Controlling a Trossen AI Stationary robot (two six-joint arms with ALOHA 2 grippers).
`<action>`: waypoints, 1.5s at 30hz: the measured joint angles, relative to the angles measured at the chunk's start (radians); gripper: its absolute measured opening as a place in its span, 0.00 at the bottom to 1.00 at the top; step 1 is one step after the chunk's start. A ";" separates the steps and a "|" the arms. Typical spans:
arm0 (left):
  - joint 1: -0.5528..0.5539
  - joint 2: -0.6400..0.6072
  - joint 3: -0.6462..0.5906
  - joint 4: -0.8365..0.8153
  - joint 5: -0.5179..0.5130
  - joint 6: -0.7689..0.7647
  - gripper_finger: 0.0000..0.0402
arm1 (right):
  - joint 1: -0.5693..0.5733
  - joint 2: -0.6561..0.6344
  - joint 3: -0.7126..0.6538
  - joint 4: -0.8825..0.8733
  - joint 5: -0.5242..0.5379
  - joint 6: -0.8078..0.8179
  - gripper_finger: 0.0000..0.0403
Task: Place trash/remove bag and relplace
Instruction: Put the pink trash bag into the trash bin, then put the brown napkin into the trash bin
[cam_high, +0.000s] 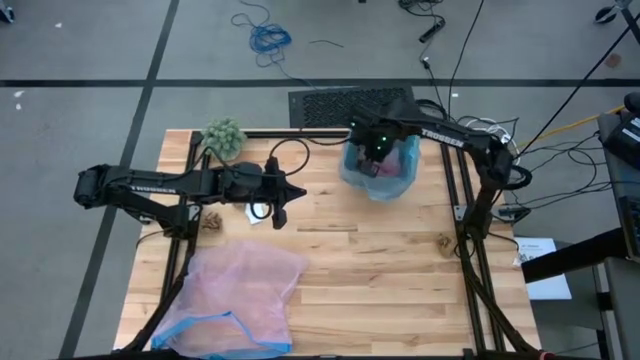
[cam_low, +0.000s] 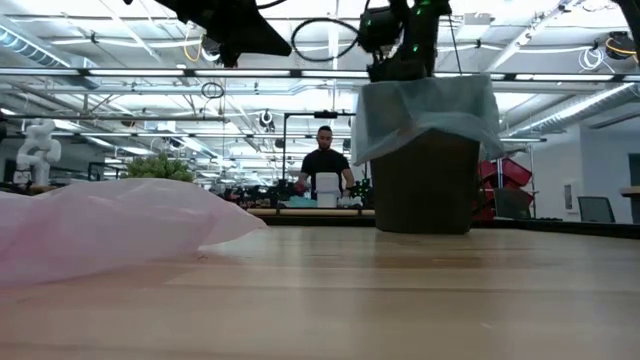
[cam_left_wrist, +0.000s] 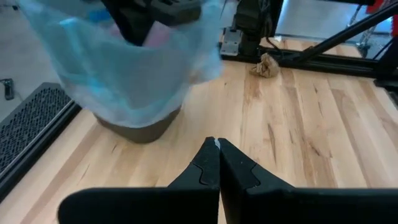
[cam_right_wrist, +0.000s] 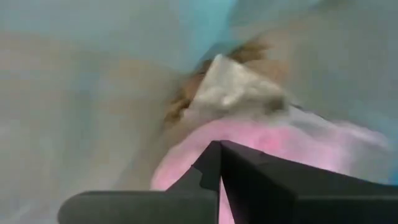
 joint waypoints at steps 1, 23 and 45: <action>0.000 0.000 0.000 0.002 0.000 0.001 0.00 | 0.003 -0.015 0.015 -0.003 0.031 0.009 0.00; 0.000 0.000 0.000 0.004 0.007 0.045 0.00 | 0.104 -0.056 0.398 -0.244 0.124 0.105 0.13; -0.044 0.000 0.000 -0.002 0.007 0.044 0.00 | 0.718 -0.106 -0.184 -0.244 -0.285 0.770 0.02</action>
